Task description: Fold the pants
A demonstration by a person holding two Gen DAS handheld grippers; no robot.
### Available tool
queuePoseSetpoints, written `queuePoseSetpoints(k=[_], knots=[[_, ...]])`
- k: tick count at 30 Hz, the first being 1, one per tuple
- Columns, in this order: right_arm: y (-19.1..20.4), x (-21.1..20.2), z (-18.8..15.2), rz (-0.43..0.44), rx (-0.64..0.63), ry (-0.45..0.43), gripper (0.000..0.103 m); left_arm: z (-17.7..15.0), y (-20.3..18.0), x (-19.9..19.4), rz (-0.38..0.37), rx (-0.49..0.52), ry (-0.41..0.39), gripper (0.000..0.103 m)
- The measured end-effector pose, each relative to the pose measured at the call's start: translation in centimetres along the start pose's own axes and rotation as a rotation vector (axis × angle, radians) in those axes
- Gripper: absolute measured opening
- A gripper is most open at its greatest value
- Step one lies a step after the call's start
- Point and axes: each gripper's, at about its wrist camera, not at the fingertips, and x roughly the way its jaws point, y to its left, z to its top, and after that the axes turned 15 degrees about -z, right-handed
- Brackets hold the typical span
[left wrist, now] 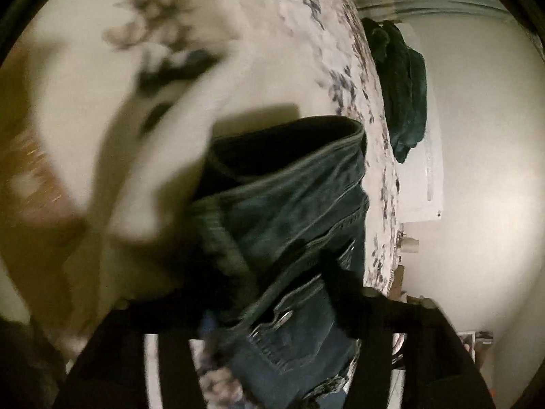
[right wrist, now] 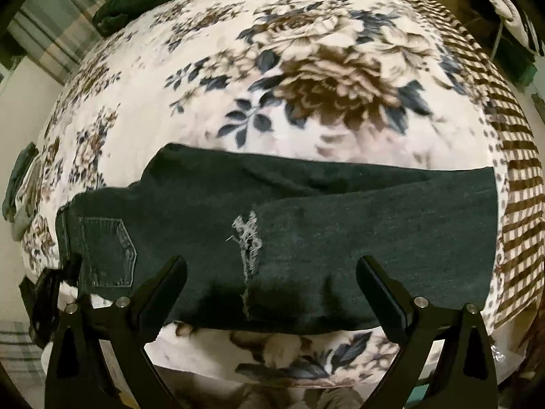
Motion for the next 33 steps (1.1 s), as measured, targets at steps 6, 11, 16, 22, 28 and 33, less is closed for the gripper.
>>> queuePoseSetpoints(k=[6, 11, 16, 22, 28, 33], knots=[[1.9, 0.7, -0.7, 0.014, -0.025, 0.017, 0.101, 1.5, -0.4, 2.1, 0.031, 0.001, -0.004, 0.068], [2.7, 0.4, -0.7, 0.025, -0.034, 0.014, 0.101, 0.7, -1.9, 1.7, 0.090, 0.108, -0.012, 0.009], [2.5, 0.3, -0.6, 0.021, -0.039, 0.001, 0.101, -0.9, -9.1, 1.2, 0.090, 0.329, -0.020, 0.008], [0.6, 0.6, -0.7, 0.033, 0.020, 0.035, 0.101, -1.3, -10.6, 1.1, 0.065, 0.312, 0.021, 0.011], [-0.4, 0.3, -0.2, 0.036, 0.031, 0.026, 0.101, 1.7, -1.0, -0.7, 0.058, -0.002, -0.031, 0.044], [0.4, 0.1, 0.1, 0.038, 0.002, 0.033, 0.101, 1.1, 2.1, -1.6, -0.071, -0.037, -0.063, 0.046]])
